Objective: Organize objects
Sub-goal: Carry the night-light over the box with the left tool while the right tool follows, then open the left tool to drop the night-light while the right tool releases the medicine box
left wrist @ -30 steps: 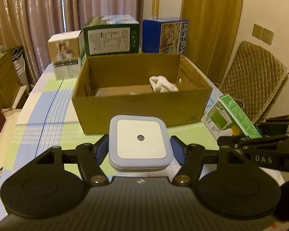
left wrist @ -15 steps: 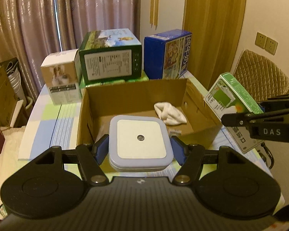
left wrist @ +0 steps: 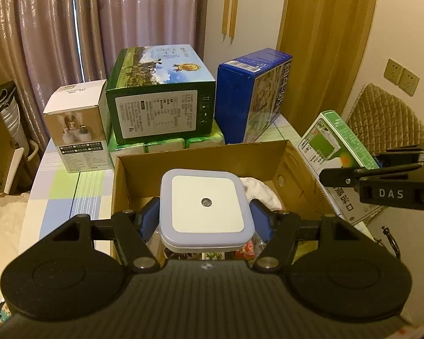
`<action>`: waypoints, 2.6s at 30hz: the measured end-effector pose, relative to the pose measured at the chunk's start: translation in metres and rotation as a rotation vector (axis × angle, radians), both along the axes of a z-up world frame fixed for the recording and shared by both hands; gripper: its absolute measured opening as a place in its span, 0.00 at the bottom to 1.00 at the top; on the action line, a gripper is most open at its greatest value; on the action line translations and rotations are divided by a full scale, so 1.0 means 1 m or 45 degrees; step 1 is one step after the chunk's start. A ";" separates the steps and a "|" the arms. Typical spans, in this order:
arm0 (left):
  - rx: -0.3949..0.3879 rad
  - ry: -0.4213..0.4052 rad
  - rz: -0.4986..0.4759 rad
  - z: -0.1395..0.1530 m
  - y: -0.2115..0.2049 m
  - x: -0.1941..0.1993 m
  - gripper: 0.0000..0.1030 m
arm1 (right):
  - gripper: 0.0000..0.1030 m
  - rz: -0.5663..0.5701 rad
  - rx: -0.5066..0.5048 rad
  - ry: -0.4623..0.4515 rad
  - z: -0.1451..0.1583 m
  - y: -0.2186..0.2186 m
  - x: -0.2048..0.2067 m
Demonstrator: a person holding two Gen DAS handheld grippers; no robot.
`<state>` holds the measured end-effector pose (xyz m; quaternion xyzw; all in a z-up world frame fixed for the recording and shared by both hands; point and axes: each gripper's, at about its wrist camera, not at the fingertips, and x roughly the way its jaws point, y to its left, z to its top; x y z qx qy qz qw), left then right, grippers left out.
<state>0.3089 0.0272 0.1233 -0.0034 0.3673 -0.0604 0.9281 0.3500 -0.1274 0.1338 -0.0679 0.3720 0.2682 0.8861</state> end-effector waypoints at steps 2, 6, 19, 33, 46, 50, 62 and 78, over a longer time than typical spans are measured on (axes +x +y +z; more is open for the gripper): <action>-0.009 0.018 0.004 -0.006 0.002 0.009 0.62 | 0.27 -0.007 -0.003 0.011 -0.007 0.001 0.007; -0.005 0.048 0.005 -0.020 0.004 0.021 0.62 | 0.27 -0.010 -0.016 0.038 -0.022 0.004 0.018; -0.014 0.107 0.003 -0.050 0.012 0.045 0.62 | 0.27 -0.011 -0.033 0.091 -0.049 0.014 0.037; 0.028 0.116 -0.010 -0.067 0.005 0.065 0.78 | 0.27 -0.052 -0.010 0.130 -0.065 0.009 0.052; 0.049 0.115 -0.021 -0.070 0.004 0.057 0.78 | 0.27 -0.045 -0.012 0.158 -0.075 0.008 0.048; 0.040 0.120 -0.030 -0.071 0.004 0.055 0.78 | 0.27 -0.038 -0.014 0.149 -0.073 0.010 0.046; 0.029 0.118 -0.023 -0.069 0.008 0.054 0.78 | 0.27 -0.029 -0.025 0.140 -0.070 0.017 0.046; 0.012 0.119 0.005 -0.071 0.019 0.056 0.78 | 0.69 -0.077 0.107 0.070 -0.066 0.019 0.057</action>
